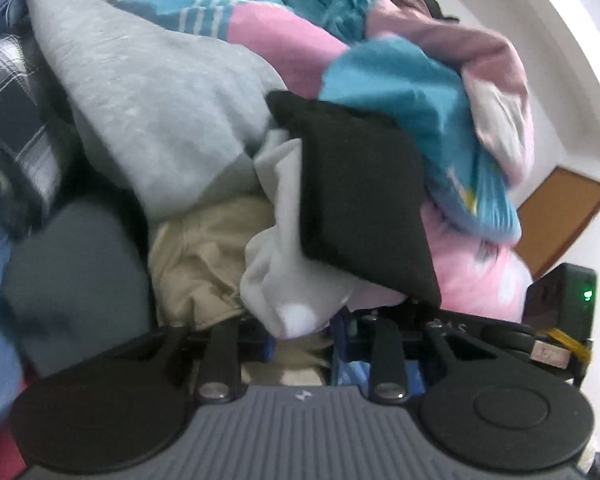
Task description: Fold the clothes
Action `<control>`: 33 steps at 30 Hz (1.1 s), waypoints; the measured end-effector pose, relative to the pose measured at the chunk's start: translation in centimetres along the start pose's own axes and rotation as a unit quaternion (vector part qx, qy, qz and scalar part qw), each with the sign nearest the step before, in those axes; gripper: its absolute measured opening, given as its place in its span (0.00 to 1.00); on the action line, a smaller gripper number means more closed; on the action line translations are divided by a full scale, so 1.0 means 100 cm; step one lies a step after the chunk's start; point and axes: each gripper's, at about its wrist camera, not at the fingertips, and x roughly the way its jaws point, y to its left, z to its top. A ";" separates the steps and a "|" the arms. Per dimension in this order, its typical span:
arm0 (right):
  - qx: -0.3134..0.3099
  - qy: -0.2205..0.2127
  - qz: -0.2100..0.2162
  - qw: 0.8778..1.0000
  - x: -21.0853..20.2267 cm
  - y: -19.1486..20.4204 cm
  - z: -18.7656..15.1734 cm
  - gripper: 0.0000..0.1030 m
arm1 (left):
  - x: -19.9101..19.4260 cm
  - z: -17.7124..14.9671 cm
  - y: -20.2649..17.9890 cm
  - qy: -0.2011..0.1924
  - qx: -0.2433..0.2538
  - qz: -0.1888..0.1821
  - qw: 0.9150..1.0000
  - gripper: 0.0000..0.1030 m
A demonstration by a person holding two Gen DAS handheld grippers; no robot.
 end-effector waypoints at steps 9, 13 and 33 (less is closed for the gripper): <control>0.032 -0.013 -0.002 0.999 0.030 -0.011 0.032 0.05 | 0.012 0.013 -0.011 -0.046 0.102 0.003 0.994 0.27; 0.001 -0.017 -0.008 1.000 0.000 0.000 0.012 0.10 | 0.006 0.014 -0.005 -0.045 0.089 -0.006 0.995 0.27; 0.063 0.029 -0.060 0.996 0.039 0.058 -0.012 0.00 | -0.024 0.003 0.007 -0.042 0.013 -0.057 0.997 0.34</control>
